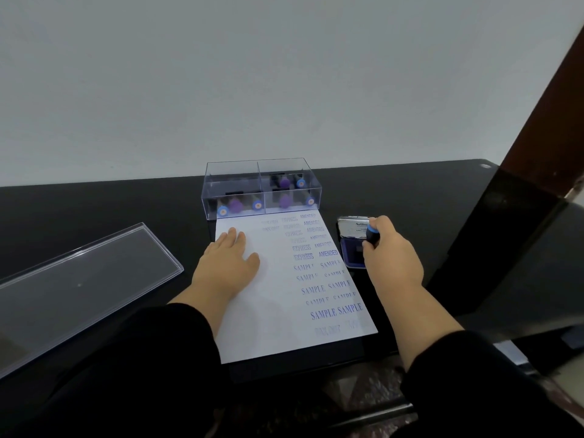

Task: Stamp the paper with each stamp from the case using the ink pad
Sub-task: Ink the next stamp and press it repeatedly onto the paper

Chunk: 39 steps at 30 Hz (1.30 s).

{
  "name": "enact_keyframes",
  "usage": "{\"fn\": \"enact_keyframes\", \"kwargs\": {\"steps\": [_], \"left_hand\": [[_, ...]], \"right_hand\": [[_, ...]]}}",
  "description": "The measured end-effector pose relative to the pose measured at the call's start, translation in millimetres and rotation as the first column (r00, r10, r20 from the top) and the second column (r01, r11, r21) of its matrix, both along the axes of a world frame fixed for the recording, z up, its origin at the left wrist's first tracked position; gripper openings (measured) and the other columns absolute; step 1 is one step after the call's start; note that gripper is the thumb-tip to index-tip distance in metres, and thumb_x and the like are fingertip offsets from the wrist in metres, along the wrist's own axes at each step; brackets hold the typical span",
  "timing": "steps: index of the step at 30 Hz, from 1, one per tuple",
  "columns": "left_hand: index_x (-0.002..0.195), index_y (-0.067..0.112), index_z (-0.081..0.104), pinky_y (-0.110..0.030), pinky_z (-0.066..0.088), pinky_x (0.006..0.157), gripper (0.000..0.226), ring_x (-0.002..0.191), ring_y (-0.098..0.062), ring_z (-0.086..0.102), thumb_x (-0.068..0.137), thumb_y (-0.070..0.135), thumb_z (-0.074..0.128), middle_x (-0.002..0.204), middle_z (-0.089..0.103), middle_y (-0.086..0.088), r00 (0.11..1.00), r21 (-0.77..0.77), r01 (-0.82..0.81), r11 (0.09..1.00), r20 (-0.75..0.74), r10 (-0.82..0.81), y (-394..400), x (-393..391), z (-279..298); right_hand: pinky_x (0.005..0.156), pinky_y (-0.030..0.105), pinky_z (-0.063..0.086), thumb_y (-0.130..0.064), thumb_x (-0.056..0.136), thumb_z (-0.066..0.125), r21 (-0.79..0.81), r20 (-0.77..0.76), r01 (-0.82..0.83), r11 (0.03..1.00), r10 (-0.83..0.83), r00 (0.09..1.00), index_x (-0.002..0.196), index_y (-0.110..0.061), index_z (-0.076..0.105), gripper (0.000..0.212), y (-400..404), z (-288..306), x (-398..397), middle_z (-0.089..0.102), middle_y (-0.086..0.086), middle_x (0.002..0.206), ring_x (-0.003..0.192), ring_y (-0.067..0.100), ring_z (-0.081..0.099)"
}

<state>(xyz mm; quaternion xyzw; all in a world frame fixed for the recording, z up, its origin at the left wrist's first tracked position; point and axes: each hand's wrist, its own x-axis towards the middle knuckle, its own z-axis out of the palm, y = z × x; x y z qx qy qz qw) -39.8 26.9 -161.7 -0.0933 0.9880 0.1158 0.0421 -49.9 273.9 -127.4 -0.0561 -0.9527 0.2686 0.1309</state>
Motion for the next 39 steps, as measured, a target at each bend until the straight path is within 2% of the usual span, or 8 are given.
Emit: {"fn": "enact_keyframes", "kwargs": {"steps": [5, 9, 14, 27, 30, 34, 37, 39], "left_hand": [[0.153, 0.016, 0.006, -0.034, 0.007, 0.117, 0.06, 0.147, -0.019, 0.002, 0.101, 0.041, 0.023, 0.16, -0.002, 0.002, 0.999, 0.003, -0.034, 0.999, -0.005, 0.034, 8.2, 7.3, 6.7], [0.152, 0.012, 0.0, -0.033, 0.001, 0.117, 0.062, 0.147, -0.018, -0.004, 0.102, 0.042, 0.02, 0.16, -0.008, -0.004, 0.998, -0.036, 0.03, 0.999, 0.062, -0.028, 4.1, 3.6, 7.6], [0.151, 0.009, -0.006, -0.036, -0.001, 0.119, 0.06, 0.147, -0.021, -0.009, 0.103, 0.037, 0.015, 0.158, -0.015, -0.008, 0.99, -0.083, 0.082, 0.993, 0.125, -0.071, 1.6, 3.9, 8.0], [0.152, 0.014, -0.003, -0.031, -0.005, 0.117, 0.057, 0.146, -0.014, -0.008, 0.103, 0.036, 0.016, 0.159, -0.012, -0.001, 0.999, -0.028, 0.036, 0.999, 0.014, -0.035, 2.2, 9.4, -3.7], [0.152, 0.016, -0.002, -0.031, -0.005, 0.117, 0.058, 0.147, -0.015, -0.008, 0.102, 0.038, 0.017, 0.159, -0.011, -0.001, 1.0, -0.024, 0.023, 0.999, 0.007, -0.023, 1.9, 9.2, -2.9], [0.152, 0.017, -0.001, -0.03, -0.005, 0.117, 0.058, 0.147, -0.015, -0.008, 0.102, 0.039, 0.018, 0.159, -0.011, 0.0, 1.0, -0.016, 0.024, 1.0, 0.007, -0.023, 2.3, 8.4, -2.5], [0.152, 0.017, -0.002, -0.03, -0.004, 0.117, 0.058, 0.147, -0.014, -0.008, 0.102, 0.039, 0.018, 0.159, -0.011, 0.0, 1.0, -0.009, 0.023, 1.0, 0.008, -0.023, 1.8, 8.0, -2.5], [0.152, 0.017, -0.002, -0.03, -0.003, 0.118, 0.059, 0.147, -0.014, -0.007, 0.102, 0.04, 0.018, 0.159, -0.011, 0.001, 1.0, 0.001, 0.023, 1.0, 0.005, -0.023, 1.7, 8.5, -2.0]], "right_hand": [[0.057, 0.03, 0.039, -0.017, 0.095, 0.047, 0.056, 0.016, -0.01, 0.998, 0.009, 1.0, 0.121, -0.026, 0.043, 0.027, -0.9, 2.1, 3.2, 0.054, 0.0, 0.084, 0.072, 0.022, 0.051], [0.054, 0.027, 0.036, -0.018, 0.095, 0.048, 0.1, 0.035, -0.016, 0.995, 0.013, 0.999, 0.121, -0.026, 0.04, 0.028, 0.9, 4.1, 3.8, 0.053, 0.0, 0.084, 0.07, 0.02, 0.05], [0.057, 0.029, 0.041, -0.018, 0.095, 0.049, 0.099, 0.029, -0.024, 0.995, 0.022, 0.999, 0.121, -0.025, 0.04, 0.028, 0.9, 4.0, 4.7, 0.054, 0.0, 0.084, 0.071, 0.02, 0.052], [0.059, 0.029, 0.036, -0.018, 0.095, 0.049, 0.056, 0.016, -0.019, 0.998, 0.018, 1.0, 0.121, -0.023, 0.041, 0.028, -2.2, 6.7, 1.4, 0.059, 0.003, 0.091, 0.071, 0.021, 0.05], [0.059, 0.03, 0.039, -0.02, 0.096, 0.049, 0.06, -0.018, -0.042, 0.997, 0.043, 0.999, 0.123, -0.024, 0.041, 0.028, -7.3, 9.0, 2.2, 0.059, 0.003, 0.09, 0.072, 0.021, 0.053], [0.059, 0.031, 0.044, -0.02, 0.096, 0.049, 0.07, -0.039, -0.112, 0.991, 0.115, 0.993, 0.125, -0.023, 0.041, 0.03, -18.7, 12.3, 5.5, 0.062, 0.004, 0.102, 0.076, 0.017, 0.052], [0.065, 0.039, 0.052, -0.019, 0.096, 0.05, 0.034, -0.059, -0.189, 0.981, 0.191, 0.98, 0.121, -0.021, 0.042, 0.026, -30.9, 14.5, 7.1, 0.06, 0.002, 0.096, 0.078, 0.02, 0.059], [0.065, 0.039, 0.051, -0.019, 0.096, 0.049, 0.046, -0.068, -0.228, 0.973, 0.231, 0.971, 0.119, -0.021, 0.043, 0.024, -39.8, 15.2, 6.2, 0.06, 0.002, 0.093, 0.079, 0.023, 0.059]]}}
